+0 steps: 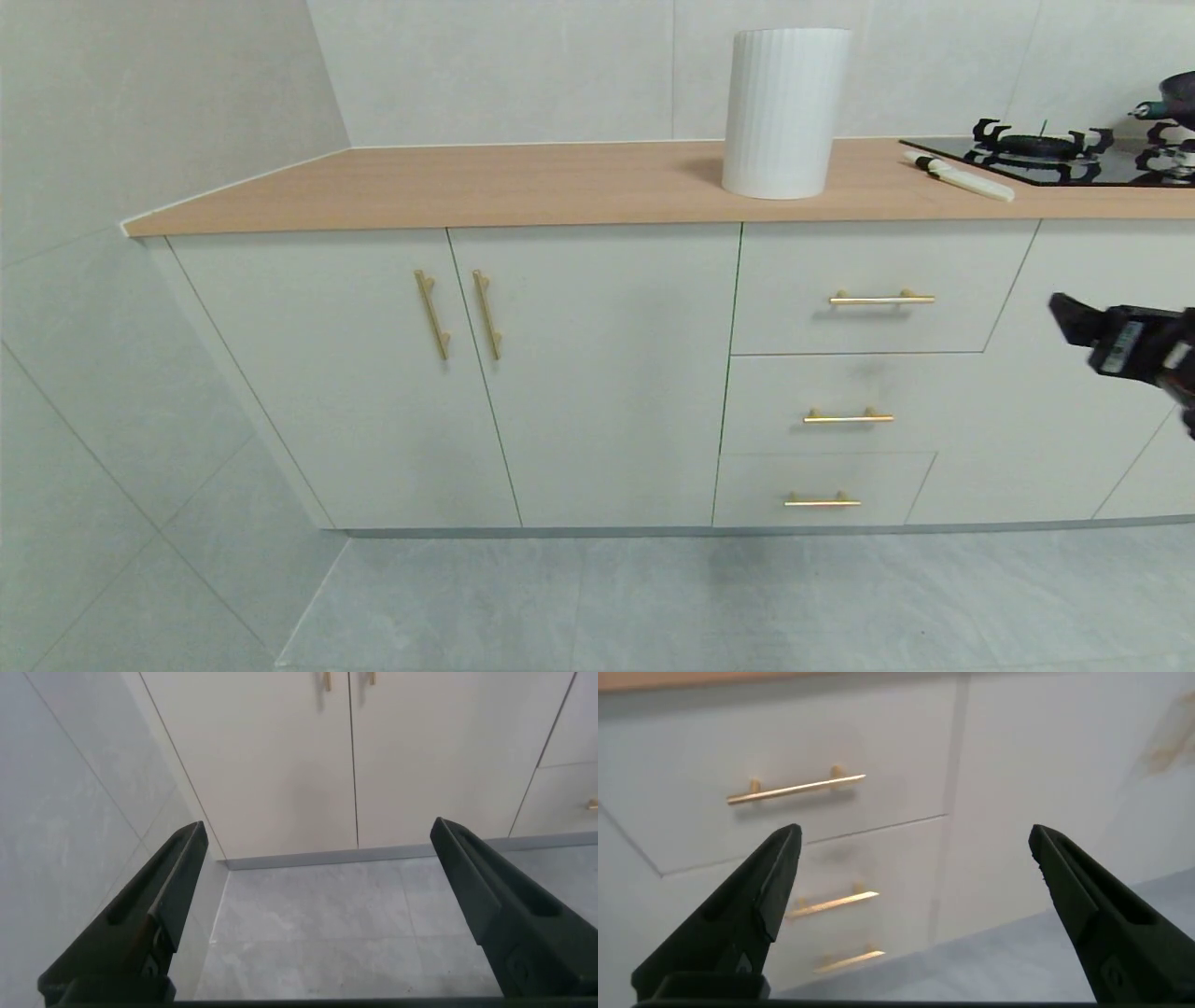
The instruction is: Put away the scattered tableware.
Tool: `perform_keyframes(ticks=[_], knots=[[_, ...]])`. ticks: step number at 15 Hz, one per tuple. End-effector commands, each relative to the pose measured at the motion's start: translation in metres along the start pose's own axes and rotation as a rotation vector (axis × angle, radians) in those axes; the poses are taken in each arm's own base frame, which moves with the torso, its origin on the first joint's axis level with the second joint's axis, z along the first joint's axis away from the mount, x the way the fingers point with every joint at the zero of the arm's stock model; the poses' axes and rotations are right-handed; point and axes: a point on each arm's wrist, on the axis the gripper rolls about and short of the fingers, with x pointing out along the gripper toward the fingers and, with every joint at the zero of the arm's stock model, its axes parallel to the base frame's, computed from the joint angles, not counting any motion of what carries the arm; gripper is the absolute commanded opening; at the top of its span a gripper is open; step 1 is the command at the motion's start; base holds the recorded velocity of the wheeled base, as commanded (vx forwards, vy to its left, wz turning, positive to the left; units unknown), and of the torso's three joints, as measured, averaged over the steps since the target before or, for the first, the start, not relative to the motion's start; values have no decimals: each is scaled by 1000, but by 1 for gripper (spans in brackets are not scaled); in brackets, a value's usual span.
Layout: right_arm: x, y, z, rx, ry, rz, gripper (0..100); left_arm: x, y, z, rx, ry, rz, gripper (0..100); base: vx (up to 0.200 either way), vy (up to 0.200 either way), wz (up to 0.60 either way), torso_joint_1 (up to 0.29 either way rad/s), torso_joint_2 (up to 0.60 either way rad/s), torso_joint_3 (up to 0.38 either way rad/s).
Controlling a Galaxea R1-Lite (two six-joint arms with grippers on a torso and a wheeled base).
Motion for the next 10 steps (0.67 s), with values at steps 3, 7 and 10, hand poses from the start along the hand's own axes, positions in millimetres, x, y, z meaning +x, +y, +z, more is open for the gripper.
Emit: perform_keyframes(ticks=[3,7,10], knots=[[-165,-73,6,-139,-138,-127,100,0,0,0,0,0,1,100,0,0,0,0,0,0],[-235,-95,-16,-141,-136,-137,100,0,0,0,0,0,1,100,0,0,0,0,0,0],[-250,-100,-30,-137,-148,-117,100,0,0,0,0,0,1,100,0,0,0,0,0,0]])
